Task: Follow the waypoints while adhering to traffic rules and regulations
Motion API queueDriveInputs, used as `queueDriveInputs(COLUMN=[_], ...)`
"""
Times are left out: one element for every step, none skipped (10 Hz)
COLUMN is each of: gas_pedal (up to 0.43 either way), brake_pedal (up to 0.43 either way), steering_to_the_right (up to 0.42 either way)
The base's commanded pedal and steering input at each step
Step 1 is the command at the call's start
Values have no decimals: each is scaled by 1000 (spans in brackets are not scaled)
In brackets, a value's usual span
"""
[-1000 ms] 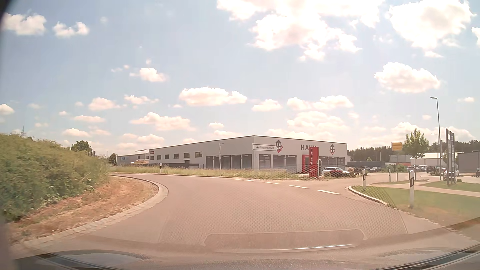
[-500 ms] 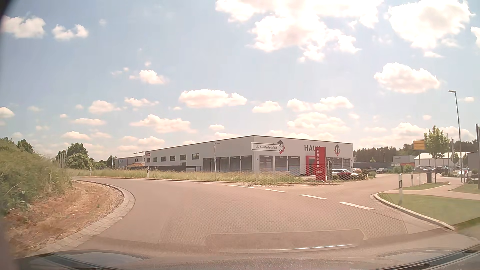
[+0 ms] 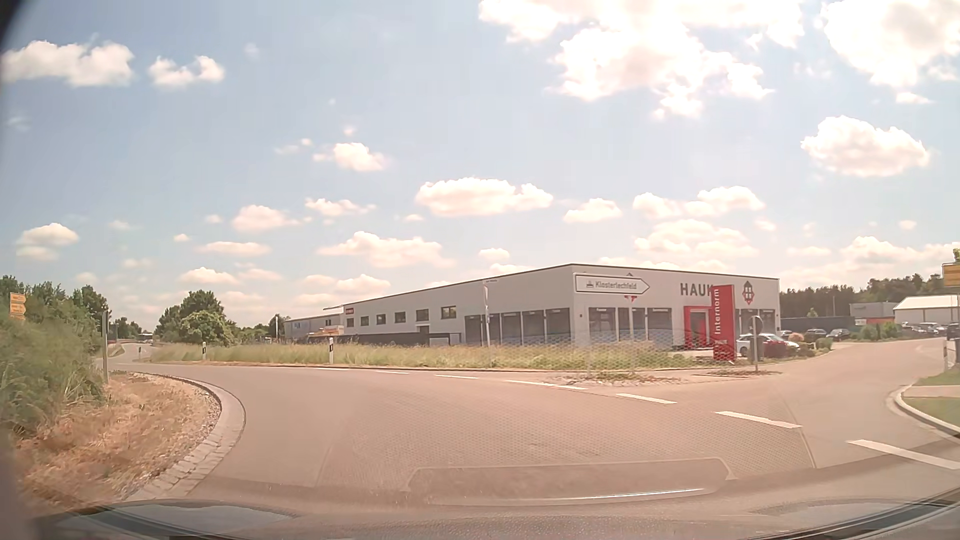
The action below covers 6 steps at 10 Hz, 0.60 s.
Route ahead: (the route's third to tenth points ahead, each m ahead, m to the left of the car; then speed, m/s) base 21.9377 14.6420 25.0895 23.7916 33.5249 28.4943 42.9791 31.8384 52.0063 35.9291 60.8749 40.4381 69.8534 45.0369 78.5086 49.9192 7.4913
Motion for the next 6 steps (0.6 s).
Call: queueDriveInputs(gas_pedal=[150,150,150,150,150,150], brake_pedal=[12,12,12,12,12,12], steering_to_the_right=[-180,-189,-195,-205,-213,-217])
